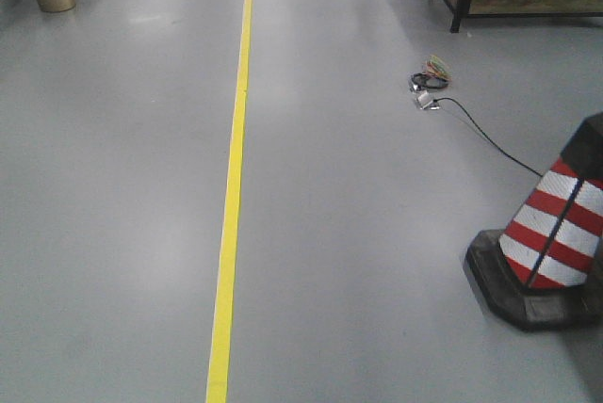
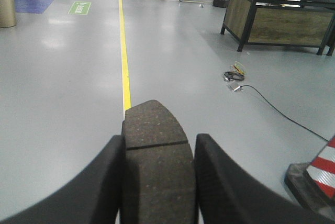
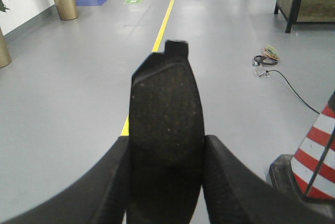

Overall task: Move and align brake pads A on conveyor
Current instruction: 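Drive forward along the yellow floor line past the cones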

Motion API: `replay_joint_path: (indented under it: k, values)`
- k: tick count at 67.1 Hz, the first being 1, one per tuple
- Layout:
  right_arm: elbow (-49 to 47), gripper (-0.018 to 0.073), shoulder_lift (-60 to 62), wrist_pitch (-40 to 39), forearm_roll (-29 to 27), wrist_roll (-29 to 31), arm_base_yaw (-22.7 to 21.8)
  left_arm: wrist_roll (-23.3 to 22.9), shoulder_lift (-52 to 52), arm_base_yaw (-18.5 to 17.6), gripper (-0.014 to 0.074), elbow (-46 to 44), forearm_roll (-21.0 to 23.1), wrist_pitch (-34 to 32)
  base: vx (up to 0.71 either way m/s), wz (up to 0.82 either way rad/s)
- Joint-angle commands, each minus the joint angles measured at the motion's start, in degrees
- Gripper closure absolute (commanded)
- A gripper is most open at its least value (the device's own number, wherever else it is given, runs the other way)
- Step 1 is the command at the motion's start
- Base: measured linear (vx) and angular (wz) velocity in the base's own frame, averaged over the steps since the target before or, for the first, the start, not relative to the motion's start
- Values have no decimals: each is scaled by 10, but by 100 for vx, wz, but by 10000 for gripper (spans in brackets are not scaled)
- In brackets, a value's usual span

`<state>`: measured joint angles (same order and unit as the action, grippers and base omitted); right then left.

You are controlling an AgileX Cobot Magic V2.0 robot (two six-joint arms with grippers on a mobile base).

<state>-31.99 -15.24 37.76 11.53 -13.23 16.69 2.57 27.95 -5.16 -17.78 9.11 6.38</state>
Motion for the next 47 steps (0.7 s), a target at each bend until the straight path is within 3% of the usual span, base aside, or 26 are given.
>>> replay_joint_path:
  k: [1,31,47]
  values:
    - [-16,564,-7,-56,9,2,0,-5,3,0,603,-17,5,-53,59,-3]
    - [-16,564,-7,-56,9,2,0,-5,3,0,603,-17,5,-54,55,-2]
    - [-16,564,-7,-56,9,2,0,-5,3,0,603,-17,5,-54,44,-28]
